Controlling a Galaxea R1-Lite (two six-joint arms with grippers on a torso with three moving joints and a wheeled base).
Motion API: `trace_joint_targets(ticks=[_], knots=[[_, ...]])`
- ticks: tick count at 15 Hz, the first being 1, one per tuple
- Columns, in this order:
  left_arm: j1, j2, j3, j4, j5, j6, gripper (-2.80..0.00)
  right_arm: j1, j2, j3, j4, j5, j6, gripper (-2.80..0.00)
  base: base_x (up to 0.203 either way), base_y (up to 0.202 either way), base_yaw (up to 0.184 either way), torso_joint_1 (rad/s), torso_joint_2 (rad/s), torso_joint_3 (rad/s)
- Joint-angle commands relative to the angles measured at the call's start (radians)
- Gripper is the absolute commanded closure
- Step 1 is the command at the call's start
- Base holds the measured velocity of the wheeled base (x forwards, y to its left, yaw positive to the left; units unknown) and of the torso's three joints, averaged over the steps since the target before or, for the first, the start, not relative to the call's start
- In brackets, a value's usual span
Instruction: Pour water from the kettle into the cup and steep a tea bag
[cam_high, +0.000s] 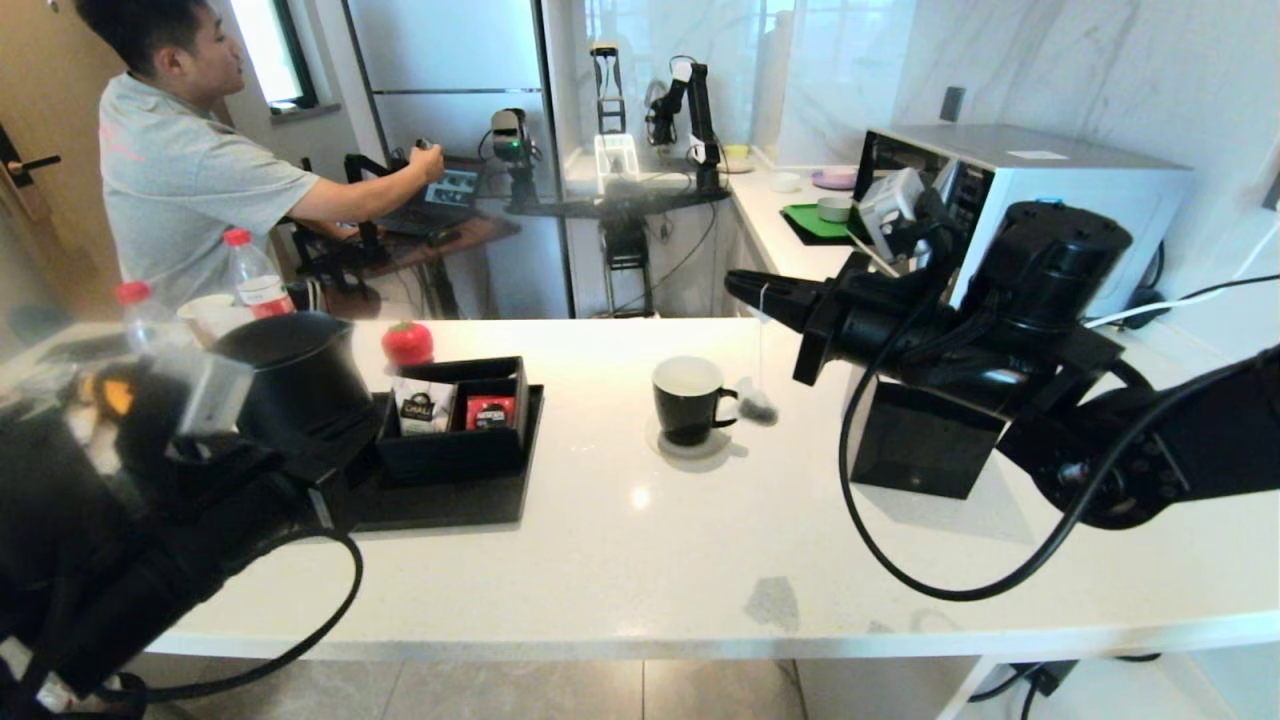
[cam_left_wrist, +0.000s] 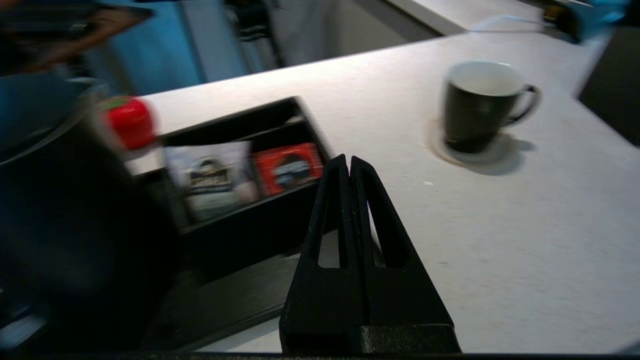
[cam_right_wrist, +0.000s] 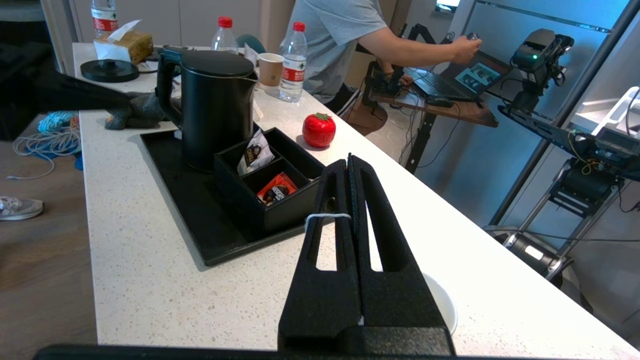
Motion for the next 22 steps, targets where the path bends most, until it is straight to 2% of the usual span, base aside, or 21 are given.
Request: trace_joint_targets(ticks=[1,4,6,8,15,18,22], knots=[[0.102,-0.07,0.096,-0.041,0.007,-0.001,0.0,0.0,0.001,-0.001,-0.007,0.005,-0.001,0.0,0.0,0.0,0.0,0.0,0.0,0.0],[0.171,-0.207,0.184,-0.023,0.012,-0.011,0.0,0.0,0.008,0.0,-0.013,0.005,-0.001,0.0,0.0,0.0,0.0,0.0,0.0,0.0],[0.178,-0.318,0.187,0.086,0.011,-0.026,0.0,0.0,0.008,0.0,-0.015,0.004,-0.001,0.0,0.0,0.0,0.0,0.0,0.0,0.0],[0.181,-0.45,0.187,0.232,0.011,-0.033,0.0,0.0,0.008,0.0,-0.018,0.003,-0.001,0.0,0.0,0.0,0.0,0.0,0.0,0.0],[0.179,-0.937,0.188,0.882,0.007,-0.037,0.0,-0.006,0.008,0.002,-0.022,0.003,-0.006,0.0,0.0,0.0,0.0,0.0,0.0,0.0],[0.176,-1.075,0.188,1.119,0.005,-0.04,0.0,-0.006,0.012,0.001,-0.024,0.002,-0.006,0.0,0.0,0.0,0.0,0.0,0.0,0.0],[0.138,-1.111,0.188,1.166,-0.048,-0.056,0.0,-0.015,0.018,0.004,-0.024,0.002,-0.006,0.0,0.0,0.0,0.0,0.0,0.0,0.0]])
